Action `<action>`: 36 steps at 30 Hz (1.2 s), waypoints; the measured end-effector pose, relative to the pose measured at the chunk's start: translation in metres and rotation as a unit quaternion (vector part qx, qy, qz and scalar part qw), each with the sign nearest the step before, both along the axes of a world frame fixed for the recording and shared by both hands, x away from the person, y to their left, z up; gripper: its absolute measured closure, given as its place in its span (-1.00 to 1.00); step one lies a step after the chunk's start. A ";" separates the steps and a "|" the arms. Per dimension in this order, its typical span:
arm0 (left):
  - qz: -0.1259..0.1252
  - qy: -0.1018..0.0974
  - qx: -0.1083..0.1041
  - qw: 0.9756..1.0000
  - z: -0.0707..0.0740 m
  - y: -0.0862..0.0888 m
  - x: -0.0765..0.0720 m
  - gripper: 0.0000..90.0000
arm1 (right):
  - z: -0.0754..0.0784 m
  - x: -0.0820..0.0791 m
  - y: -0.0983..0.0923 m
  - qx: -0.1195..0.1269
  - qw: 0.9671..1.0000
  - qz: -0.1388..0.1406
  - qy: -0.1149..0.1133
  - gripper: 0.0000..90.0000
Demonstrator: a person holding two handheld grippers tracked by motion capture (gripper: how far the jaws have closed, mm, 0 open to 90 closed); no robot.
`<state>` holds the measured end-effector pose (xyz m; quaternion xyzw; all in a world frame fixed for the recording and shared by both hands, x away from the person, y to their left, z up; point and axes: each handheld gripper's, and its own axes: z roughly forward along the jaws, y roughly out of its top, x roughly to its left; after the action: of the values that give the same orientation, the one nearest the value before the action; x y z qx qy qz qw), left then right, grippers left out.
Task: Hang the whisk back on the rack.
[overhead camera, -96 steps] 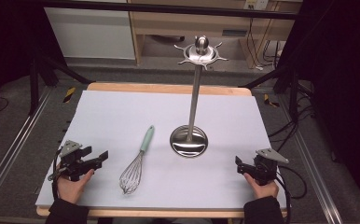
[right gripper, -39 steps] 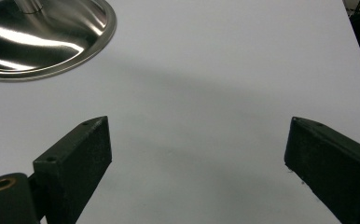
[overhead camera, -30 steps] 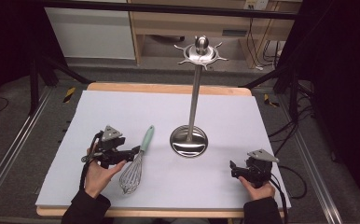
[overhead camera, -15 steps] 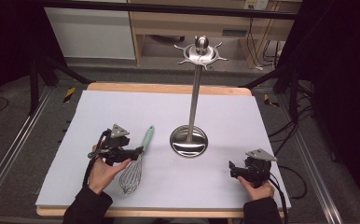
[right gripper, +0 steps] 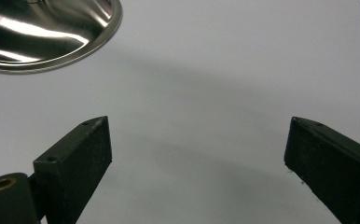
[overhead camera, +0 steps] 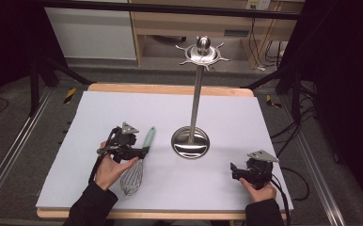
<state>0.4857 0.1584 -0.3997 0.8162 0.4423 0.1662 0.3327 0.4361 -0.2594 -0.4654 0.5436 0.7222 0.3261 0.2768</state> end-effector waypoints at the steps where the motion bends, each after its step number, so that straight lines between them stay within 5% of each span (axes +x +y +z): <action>1: 0.000 0.002 0.003 1.000 0.000 -0.001 0.001 -0.15 | 0.000 0.000 0.000 0.002 1.000 -0.001 0.001 -0.83; 15: 0.013 0.040 0.030 0.999 -0.013 -0.010 0.015 -0.04 | -0.001 0.001 0.002 -0.003 1.000 0.007 0.007 -0.82; 24: 0.021 0.082 0.043 0.996 -0.025 -0.012 0.026 0.14 | -0.002 0.002 0.003 -0.002 1.000 0.007 0.010 -0.82; 36: 0.033 0.109 0.051 0.992 -0.039 -0.013 0.037 0.20 | -0.002 0.002 0.003 -0.002 1.000 0.006 0.012 -0.82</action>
<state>0.5225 0.1450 -0.4382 0.8306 0.4933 0.1093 0.2343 0.4384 -0.2562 -0.4676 0.5429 0.7292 0.3198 0.2668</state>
